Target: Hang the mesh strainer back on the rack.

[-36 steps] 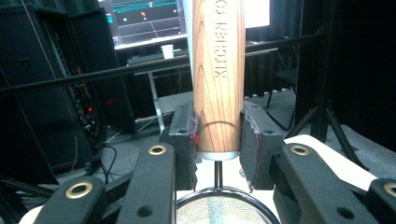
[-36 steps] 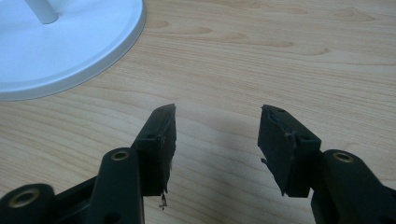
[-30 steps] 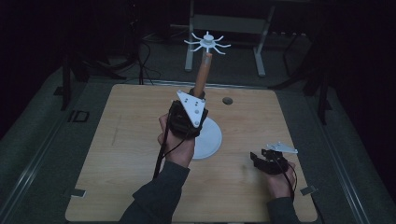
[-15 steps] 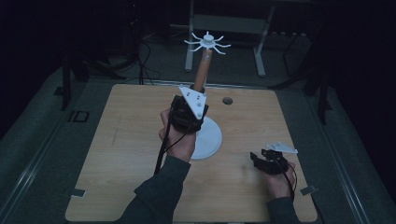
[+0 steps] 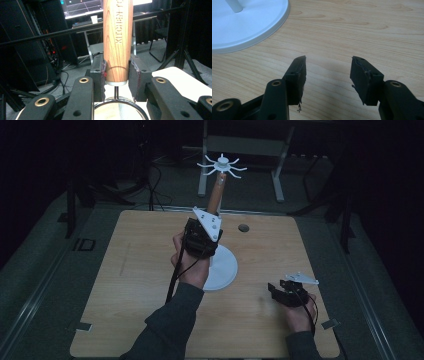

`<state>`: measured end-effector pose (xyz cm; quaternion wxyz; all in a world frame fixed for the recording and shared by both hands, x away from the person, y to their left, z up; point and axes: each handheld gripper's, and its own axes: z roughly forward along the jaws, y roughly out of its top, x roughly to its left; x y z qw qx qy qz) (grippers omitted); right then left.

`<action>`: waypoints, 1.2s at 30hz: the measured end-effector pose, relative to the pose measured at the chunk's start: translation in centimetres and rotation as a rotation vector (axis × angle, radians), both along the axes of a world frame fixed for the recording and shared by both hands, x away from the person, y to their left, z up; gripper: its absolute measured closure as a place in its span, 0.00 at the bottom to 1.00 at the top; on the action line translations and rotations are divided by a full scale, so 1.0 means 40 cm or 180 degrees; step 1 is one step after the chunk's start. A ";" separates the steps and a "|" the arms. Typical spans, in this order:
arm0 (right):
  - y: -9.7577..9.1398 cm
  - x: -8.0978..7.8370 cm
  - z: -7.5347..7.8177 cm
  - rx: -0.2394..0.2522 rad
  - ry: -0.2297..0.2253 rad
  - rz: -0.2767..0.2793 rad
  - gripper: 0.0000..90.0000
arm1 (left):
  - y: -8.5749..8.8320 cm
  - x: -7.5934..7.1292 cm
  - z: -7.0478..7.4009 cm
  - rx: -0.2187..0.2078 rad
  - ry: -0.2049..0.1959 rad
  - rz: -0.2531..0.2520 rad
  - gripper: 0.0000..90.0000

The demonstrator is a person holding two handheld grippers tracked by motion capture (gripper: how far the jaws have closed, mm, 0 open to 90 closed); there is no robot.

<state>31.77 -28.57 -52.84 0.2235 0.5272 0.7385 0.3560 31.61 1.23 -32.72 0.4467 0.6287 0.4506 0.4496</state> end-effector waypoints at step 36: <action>-0.003 0.001 -0.002 -0.0017 0.0004 -0.0021 0.50 | 0.029 0.000 -0.014 -0.0196 0.0323 -0.0745 0.51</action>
